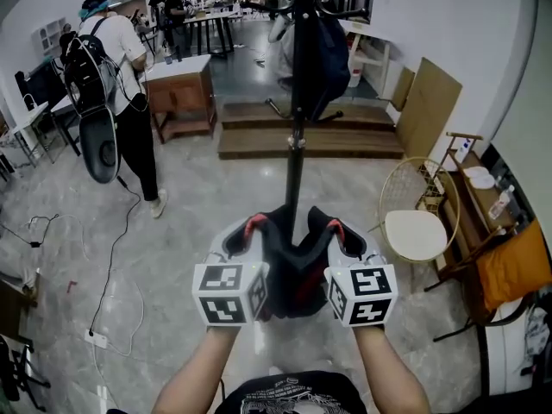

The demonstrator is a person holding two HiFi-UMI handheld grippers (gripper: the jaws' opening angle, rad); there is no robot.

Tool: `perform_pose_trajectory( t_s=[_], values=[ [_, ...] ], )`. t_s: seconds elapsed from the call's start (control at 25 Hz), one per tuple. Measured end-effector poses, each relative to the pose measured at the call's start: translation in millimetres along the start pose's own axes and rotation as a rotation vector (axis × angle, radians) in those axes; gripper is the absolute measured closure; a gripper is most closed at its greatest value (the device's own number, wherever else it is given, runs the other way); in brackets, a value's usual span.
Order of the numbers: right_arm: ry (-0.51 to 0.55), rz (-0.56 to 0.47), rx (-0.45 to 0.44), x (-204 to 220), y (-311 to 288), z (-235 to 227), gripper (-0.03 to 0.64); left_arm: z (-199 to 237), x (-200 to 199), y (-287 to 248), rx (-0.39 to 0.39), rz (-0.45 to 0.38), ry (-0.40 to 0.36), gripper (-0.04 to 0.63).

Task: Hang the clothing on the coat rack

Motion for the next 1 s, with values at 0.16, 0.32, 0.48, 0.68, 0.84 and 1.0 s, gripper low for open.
perform_pose_trajectory(
  t_s=[0.16, 0.32, 0.48, 0.68, 0.84, 1.0],
  values=[
    [-0.007, -0.008, 0.015, -5.1, -7.0, -10.0, 0.600, 4.8, -7.3, -9.0, -0.004, -0.007, -0.009, 0.572],
    [-0.002, -0.010, 0.013, -5.8, -14.9, -19.0, 0.599, 9.4, -7.9, -18.6, -0.023, -0.007, -0.006, 0.572],
    [0.000, -0.020, 0.014, -10.2, -28.4, -29.7, 0.599, 18.6, -14.7, -32.7, -0.040, -0.012, -0.011, 0.572],
    [-0.007, -0.020, 0.012, -12.8, -44.8, -50.8, 0.599, 19.9, -20.5, -52.5, -0.060, -0.012, -0.012, 0.572],
    [-0.003, -0.025, 0.001, -18.5, -59.5, -61.9, 0.600, 21.2, -27.0, -69.2, -0.072, -0.016, -0.013, 0.572],
    [-0.005, -0.028, -0.010, -24.6, -78.4, -66.8, 0.599, 31.7, -33.0, -82.4, -0.091, -0.017, -0.009, 0.572]
  ],
)
Point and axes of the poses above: the fingertips, and each gripper's own axes: y backward along the fingers, z to its left, x out of its underside, the point moved 8 cm from there along y, backward along the fingers, and after that the axes turned 4 degrees about z, right-handed, at the moved point
